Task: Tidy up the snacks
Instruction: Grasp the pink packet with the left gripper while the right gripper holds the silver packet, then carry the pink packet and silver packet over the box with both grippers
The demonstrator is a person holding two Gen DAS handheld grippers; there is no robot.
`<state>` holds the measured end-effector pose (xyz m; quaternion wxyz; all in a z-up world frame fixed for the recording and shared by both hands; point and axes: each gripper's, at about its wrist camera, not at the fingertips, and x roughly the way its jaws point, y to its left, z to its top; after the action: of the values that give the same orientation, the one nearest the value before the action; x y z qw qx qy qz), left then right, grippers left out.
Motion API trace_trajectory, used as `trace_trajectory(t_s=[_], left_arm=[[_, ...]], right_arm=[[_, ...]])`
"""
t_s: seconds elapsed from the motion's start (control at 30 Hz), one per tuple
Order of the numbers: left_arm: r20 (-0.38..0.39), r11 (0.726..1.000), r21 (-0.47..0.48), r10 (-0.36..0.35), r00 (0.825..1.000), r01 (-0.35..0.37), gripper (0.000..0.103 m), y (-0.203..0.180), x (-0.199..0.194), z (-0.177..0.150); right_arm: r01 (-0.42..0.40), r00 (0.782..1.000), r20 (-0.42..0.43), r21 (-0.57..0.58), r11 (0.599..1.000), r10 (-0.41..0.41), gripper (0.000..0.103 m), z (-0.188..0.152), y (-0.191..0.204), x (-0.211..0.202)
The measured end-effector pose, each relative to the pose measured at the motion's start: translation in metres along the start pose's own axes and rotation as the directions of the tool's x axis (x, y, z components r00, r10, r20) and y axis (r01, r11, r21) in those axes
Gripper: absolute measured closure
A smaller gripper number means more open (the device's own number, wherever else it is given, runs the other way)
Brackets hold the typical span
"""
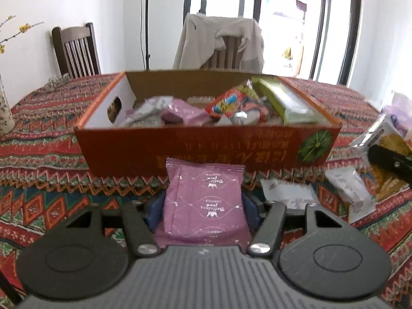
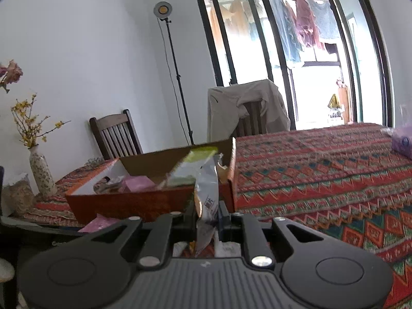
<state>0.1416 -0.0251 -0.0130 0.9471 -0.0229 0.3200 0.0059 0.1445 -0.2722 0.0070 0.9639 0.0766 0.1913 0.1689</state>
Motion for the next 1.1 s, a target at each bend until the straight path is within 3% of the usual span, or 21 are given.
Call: trace_trajectory(t_s=[0.33, 0.73, 1.0, 1.1], left_arm=[[0.15, 0.999, -0.029, -0.033, 0.988, 0.038, 0.04, 0.011, -0.03, 0.036], [0.221, 0.991, -0.128, -0.009, 0.975, 0.038, 0.04, 0.044, 0.0, 0.095], [0.255, 0.982, -0.19, 0.066, 0.965, -0.017, 0.04, 0.064, 0.04, 0.104], [0.275, 0.985, -0.169, 0.08, 0.958, -0.034, 0.04, 0.065, 0.052, 0.096]], right_arm=[[-0.037, 0.998, 0.045, -0.05, 0.998, 0.039, 0.088, 0.042, 0.031, 0.023], [-0.023, 0.998, 0.054, -0.067, 0.997, 0.027, 0.088, 0.09, 0.066, 0.096], [0.008, 0.999, 0.054, -0.053, 0.999, -0.005, 0.088, 0.078, 0.065, 0.142], [-0.018, 1.0, 0.008, -0.03, 0.999, 0.018, 0.088, 0.068, 0.058, 0.155]])
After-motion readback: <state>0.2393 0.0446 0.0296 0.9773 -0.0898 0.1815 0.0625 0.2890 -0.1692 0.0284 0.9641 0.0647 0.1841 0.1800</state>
